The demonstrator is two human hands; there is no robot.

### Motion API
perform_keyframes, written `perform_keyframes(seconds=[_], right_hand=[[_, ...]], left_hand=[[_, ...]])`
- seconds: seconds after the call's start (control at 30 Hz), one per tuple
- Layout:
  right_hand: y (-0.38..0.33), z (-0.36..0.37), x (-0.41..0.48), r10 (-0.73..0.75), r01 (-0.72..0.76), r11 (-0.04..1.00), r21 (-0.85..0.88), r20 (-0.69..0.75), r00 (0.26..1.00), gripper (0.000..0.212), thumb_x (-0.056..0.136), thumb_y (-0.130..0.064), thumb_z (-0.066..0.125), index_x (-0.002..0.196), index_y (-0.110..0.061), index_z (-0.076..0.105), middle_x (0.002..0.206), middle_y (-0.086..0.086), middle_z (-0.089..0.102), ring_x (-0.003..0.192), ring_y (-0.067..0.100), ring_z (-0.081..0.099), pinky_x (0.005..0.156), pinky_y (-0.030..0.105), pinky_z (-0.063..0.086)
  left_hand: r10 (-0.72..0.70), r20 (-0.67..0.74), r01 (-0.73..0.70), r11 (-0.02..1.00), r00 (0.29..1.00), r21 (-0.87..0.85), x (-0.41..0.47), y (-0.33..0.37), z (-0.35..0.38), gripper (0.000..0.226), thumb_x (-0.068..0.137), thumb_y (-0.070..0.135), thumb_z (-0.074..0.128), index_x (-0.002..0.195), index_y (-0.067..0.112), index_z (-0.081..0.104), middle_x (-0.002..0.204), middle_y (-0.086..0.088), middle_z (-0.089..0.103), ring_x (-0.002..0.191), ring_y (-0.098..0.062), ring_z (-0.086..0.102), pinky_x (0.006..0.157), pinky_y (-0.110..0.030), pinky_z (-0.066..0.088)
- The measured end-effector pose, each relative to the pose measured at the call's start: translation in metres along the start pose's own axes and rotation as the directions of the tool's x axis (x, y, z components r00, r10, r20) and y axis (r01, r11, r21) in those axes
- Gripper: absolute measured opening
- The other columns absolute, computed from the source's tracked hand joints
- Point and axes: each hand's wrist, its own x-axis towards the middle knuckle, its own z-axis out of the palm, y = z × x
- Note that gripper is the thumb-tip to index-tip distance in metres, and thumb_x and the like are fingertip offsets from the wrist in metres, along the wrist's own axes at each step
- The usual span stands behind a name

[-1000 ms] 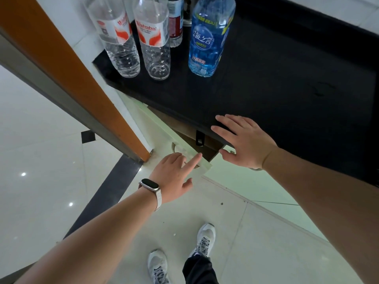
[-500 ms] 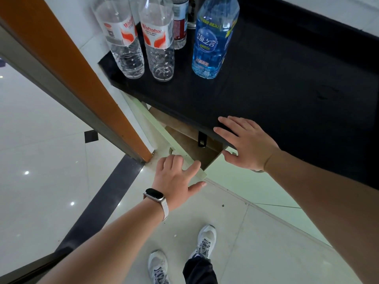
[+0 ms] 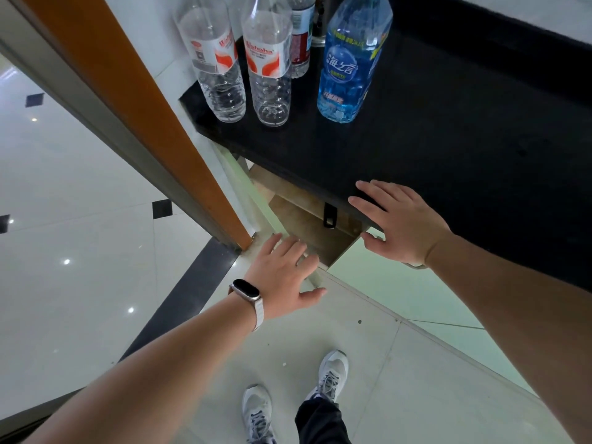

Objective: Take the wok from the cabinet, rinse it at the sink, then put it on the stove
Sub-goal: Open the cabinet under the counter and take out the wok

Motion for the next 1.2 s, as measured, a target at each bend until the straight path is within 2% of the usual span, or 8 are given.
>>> perform_keyframes(seconds=[0.13, 0.3, 0.43, 0.63, 1.0, 1.2], right_hand=[[-0.002, -0.003, -0.001, 0.005, -0.005, 1.000, 0.005, 0.003, 1.000, 0.067, 0.091, -0.056, 0.029, 0.151, -0.026, 0.033, 0.161, 0.005, 0.031, 0.145, 0.029, 0.032, 0.115, 0.046, 0.030], [-0.003, -0.005, -0.001, 0.006, -0.006, 1.000, -0.001, 0.005, 1.000, 0.069, 0.090, -0.057, 0.026, 0.151, -0.025, 0.032, 0.161, 0.006, 0.031, 0.145, 0.029, 0.032, 0.114, 0.047, 0.031], [-0.004, -0.004, -0.002, 0.008, -0.008, 1.000, -0.011, 0.011, 1.000, 0.070, 0.091, -0.057, 0.026, 0.153, -0.025, 0.030, 0.162, 0.006, 0.027, 0.146, 0.029, 0.029, 0.115, 0.046, 0.030], [-0.006, -0.005, -0.003, 0.017, -0.017, 1.000, -0.012, 0.003, 1.000, 0.069, 0.093, -0.056, 0.028, 0.156, -0.026, 0.022, 0.165, 0.005, 0.019, 0.149, 0.027, 0.022, 0.117, 0.046, 0.025], [-0.005, -0.003, -0.003, 0.025, -0.025, 0.999, -0.035, -0.006, 1.000, 0.070, 0.091, -0.055, 0.030, 0.154, -0.025, 0.028, 0.163, 0.005, 0.025, 0.147, 0.027, 0.027, 0.116, 0.046, 0.028], [-0.006, -0.001, -0.002, 0.020, -0.021, 0.999, -0.038, -0.022, 1.000, 0.069, 0.091, -0.054, 0.033, 0.152, -0.024, 0.030, 0.161, 0.006, 0.029, 0.145, 0.028, 0.029, 0.114, 0.047, 0.031]], left_hand=[[0.045, -0.003, -0.045, 0.999, 0.999, -0.012, -0.024, -0.011, -0.001, 0.052, 0.085, 0.062, 0.052, 0.095, 0.014, 0.069, 0.100, -0.007, 0.062, 0.104, -0.030, 0.058, 0.099, -0.043, 0.043], [0.048, 0.056, -0.048, 0.999, 0.997, -0.007, -0.062, -0.028, -0.007, 0.049, 0.085, 0.060, 0.054, 0.099, 0.015, 0.070, 0.111, -0.008, 0.063, 0.123, -0.032, 0.055, 0.104, -0.046, 0.045], [0.098, 0.079, -0.102, 0.994, 0.992, 0.045, -0.083, -0.044, -0.019, 0.043, 0.080, 0.056, 0.061, 0.089, 0.015, 0.071, 0.106, -0.007, 0.066, 0.120, -0.033, 0.058, 0.103, -0.046, 0.048], [0.122, 0.122, -0.128, 0.991, 0.985, 0.039, -0.112, -0.074, -0.024, 0.039, 0.078, 0.050, 0.060, 0.085, 0.013, 0.069, 0.107, -0.007, 0.065, 0.125, -0.031, 0.055, 0.105, -0.043, 0.047], [0.146, 0.251, -0.186, 0.972, 0.957, 0.143, -0.153, -0.121, -0.032, 0.036, 0.077, 0.049, 0.061, 0.087, 0.015, 0.070, 0.120, -0.008, 0.065, 0.133, -0.030, 0.046, 0.104, -0.040, 0.047], [0.161, 0.237, -0.208, 0.961, 0.958, 0.185, -0.163, -0.139, -0.035, 0.037, 0.079, 0.048, 0.060, 0.088, 0.013, 0.070, 0.119, -0.010, 0.066, 0.132, -0.030, 0.050, 0.107, -0.039, 0.034]])
